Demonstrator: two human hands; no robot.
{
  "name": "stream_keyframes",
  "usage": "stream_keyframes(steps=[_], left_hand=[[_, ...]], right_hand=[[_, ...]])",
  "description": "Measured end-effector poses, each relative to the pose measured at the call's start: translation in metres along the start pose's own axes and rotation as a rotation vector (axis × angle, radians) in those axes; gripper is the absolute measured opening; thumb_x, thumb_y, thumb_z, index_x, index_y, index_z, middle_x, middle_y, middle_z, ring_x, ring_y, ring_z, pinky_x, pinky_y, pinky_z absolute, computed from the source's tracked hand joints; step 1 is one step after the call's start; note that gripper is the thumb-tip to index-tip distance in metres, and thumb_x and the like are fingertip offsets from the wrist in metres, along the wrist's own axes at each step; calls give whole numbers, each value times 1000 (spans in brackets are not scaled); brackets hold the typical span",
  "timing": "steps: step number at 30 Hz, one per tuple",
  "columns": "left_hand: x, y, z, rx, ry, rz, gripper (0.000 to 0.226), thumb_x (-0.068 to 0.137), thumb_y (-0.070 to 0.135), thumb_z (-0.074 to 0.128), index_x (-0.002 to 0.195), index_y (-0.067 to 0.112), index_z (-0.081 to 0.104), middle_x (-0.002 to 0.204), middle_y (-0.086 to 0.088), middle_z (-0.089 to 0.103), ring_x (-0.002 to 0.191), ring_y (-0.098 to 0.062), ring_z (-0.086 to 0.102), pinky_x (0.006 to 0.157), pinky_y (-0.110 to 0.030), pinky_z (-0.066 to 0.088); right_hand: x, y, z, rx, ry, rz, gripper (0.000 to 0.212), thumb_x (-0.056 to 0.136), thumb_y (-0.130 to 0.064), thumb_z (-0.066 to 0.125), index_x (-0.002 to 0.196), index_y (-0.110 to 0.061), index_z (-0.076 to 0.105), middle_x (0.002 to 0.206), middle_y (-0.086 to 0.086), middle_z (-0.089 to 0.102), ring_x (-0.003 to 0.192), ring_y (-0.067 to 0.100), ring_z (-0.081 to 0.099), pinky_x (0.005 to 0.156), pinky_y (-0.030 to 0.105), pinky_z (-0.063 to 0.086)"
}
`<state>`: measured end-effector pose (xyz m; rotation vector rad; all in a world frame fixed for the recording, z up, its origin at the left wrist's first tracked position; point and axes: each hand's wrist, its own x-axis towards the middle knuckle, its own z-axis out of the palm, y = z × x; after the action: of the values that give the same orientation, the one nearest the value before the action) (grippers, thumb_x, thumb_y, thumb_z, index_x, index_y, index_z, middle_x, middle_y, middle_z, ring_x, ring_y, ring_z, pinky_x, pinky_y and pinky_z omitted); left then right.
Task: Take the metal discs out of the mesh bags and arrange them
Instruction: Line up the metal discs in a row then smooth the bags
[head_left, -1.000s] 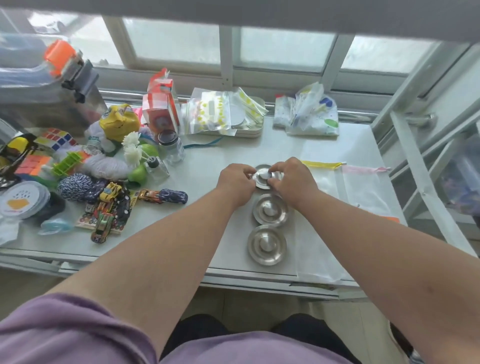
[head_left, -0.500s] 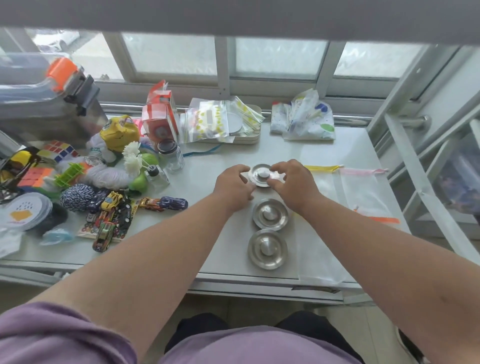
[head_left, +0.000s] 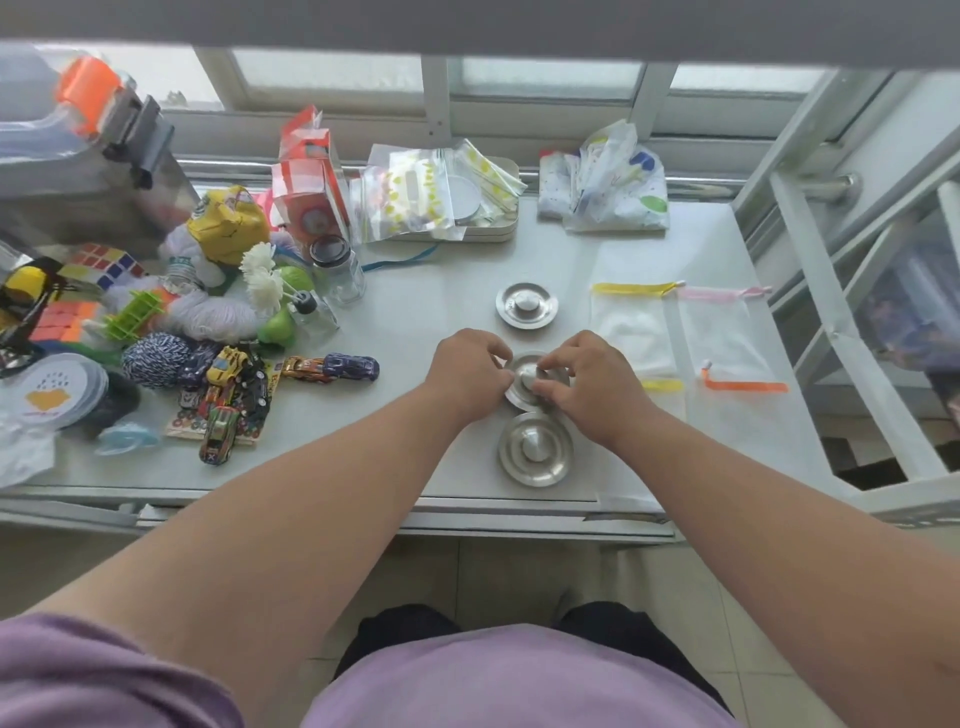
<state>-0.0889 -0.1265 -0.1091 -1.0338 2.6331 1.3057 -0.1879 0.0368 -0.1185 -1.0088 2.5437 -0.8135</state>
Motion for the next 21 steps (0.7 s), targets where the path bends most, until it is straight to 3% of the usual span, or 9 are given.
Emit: stream_keyframes(steps=[12, 16, 21], left_hand=[[15, -3, -8, -23, 61, -9, 27, 87, 15, 76, 113, 20, 82, 108, -3, 80, 99, -20, 71, 91, -29, 59], [14, -2, -10, -32, 48, -24, 27, 88, 16, 75, 114, 21, 82, 107, -2, 79, 100, -21, 72, 85, -27, 58], [5, -2, -15, -77, 47, -47, 32, 89, 28, 80, 120, 20, 76, 110, -4, 77, 104, -23, 73, 95, -38, 61]], right_hand=[[20, -9, 10, 3, 47, 22, 21, 89, -32, 81, 104, -17, 80, 106, 1, 57, 91, 15, 56, 85, 24, 38], [21, -9, 13, 12, 63, 27, 22, 89, -31, 81, 106, -17, 80, 104, -1, 56, 90, 14, 55, 84, 23, 36], [9, -16, 4, 31, 75, 1, 38, 89, -32, 80, 124, -17, 74, 114, 3, 63, 100, 17, 59, 92, 28, 44]])
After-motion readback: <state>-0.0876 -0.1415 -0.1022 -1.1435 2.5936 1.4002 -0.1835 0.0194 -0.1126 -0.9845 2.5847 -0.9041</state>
